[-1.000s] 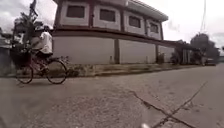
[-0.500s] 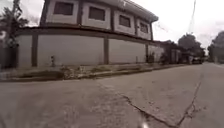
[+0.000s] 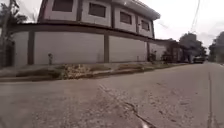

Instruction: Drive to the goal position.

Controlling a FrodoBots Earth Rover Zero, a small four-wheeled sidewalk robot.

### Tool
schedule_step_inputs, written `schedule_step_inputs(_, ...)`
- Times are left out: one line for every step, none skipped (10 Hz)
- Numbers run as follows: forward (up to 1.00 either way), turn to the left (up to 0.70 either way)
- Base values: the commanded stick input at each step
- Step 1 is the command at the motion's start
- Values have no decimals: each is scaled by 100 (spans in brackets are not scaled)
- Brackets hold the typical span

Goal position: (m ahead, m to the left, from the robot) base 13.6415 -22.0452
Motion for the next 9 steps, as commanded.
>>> schedule_step_inputs(70, 0)
schedule_step_inputs(70, 0)
schedule_step_inputs(70, 0)
schedule_step_inputs(70, -35)
schedule_step_inputs(70, -35)
schedule_step_inputs(70, -35)
schedule_step_inputs(70, -35)
schedule_step_inputs(70, -19)
schedule_step_inputs(70, -4)
